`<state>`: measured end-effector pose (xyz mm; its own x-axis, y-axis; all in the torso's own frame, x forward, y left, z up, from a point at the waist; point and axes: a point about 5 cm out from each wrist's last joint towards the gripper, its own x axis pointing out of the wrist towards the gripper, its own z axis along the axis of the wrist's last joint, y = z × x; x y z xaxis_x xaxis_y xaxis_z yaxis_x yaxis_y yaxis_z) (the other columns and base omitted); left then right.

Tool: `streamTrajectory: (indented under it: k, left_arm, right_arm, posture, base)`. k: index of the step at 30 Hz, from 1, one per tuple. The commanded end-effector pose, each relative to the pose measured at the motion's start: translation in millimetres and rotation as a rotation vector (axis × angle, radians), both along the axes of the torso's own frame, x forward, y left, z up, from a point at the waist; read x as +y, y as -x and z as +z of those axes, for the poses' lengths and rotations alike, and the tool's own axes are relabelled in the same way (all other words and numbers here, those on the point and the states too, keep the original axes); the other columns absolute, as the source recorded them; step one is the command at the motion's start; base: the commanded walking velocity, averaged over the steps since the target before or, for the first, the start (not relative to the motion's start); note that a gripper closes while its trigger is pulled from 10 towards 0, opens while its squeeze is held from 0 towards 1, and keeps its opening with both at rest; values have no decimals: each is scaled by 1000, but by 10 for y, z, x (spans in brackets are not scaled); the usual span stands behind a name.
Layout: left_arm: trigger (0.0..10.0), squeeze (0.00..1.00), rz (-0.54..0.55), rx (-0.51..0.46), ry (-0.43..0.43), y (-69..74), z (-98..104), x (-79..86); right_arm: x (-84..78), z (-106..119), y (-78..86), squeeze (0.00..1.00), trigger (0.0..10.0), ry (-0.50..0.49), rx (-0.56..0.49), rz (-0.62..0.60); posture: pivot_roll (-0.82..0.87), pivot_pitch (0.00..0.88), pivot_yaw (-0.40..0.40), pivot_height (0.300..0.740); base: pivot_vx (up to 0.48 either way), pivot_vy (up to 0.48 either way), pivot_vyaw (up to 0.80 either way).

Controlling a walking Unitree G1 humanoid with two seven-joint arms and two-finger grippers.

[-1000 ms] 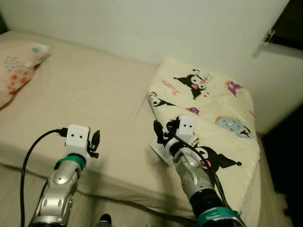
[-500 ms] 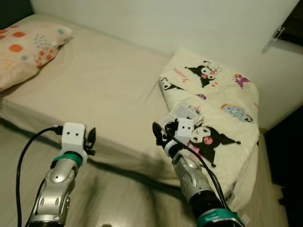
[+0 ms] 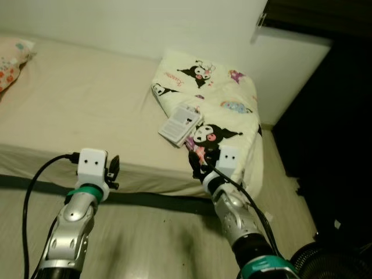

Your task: Clean up the room

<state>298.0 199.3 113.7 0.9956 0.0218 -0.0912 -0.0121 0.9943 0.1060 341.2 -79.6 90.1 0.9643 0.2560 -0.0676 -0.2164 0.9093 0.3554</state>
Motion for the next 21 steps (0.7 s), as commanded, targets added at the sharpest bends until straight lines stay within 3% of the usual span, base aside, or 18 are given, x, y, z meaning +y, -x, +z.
streamTrajectory:
  k: [1,21]
  left_arm:
    - [10000,0,-1,13,-4,-14,-36,-27]
    - [10000,0,48,1,-47,-34,-37,29]
  right_arm:
    - [-28,-41,11,0,10000,-5,18,-19]
    - [-4,-28,9,0,10000,12,5,7]
  posture:
    - [204,21,-36,740]
    - [201,14,-44,740]
  base:
    - [0,0,0]
    - [437,0,0]
